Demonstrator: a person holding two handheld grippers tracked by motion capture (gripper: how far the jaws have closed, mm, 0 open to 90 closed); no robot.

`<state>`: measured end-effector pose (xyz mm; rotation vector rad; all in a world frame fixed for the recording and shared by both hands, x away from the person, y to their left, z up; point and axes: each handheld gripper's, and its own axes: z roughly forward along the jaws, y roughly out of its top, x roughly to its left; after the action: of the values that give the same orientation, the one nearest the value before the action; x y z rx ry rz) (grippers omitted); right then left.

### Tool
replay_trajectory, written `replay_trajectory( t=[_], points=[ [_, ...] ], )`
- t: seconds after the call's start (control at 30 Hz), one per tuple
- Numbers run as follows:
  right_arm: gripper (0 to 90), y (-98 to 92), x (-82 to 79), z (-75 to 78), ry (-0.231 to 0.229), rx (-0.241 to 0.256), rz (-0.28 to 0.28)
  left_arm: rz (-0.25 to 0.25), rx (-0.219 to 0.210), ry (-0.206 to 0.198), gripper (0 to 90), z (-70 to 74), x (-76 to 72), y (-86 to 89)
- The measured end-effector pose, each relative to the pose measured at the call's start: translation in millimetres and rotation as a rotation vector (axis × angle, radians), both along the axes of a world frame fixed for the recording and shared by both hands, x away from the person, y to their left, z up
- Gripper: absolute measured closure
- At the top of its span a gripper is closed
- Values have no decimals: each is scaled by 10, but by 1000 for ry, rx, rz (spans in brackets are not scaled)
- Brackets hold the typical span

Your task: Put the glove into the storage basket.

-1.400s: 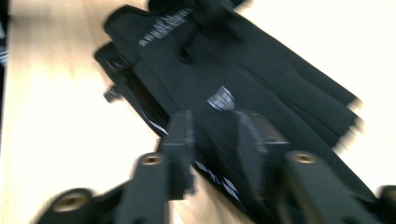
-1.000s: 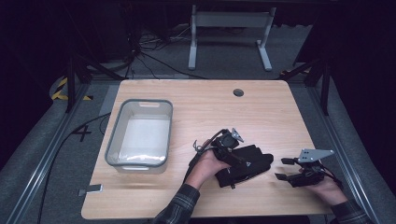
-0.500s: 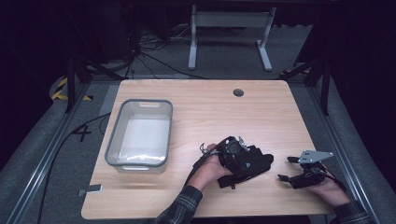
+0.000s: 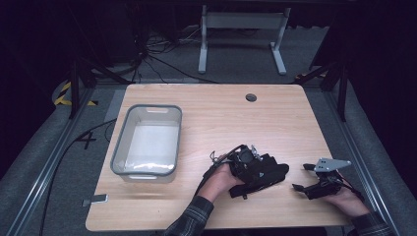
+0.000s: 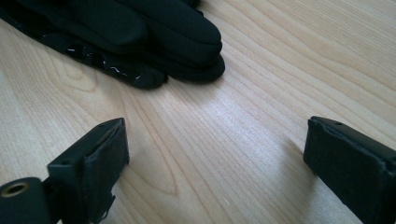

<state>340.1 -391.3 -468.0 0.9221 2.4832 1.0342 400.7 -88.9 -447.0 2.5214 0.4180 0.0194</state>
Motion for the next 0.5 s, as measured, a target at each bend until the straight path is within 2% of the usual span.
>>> replay_trajectory(
  t=[0.33, 0.5],
  points=[
    [68, 2, -1, 0, 2, 1, -2, -20, 8, 37, 633, 35, -31, -9],
    [67, 2, -2, 0, 2, 1, -3, -13, 23, 32, 678, 57, -44, -30]
  ],
)
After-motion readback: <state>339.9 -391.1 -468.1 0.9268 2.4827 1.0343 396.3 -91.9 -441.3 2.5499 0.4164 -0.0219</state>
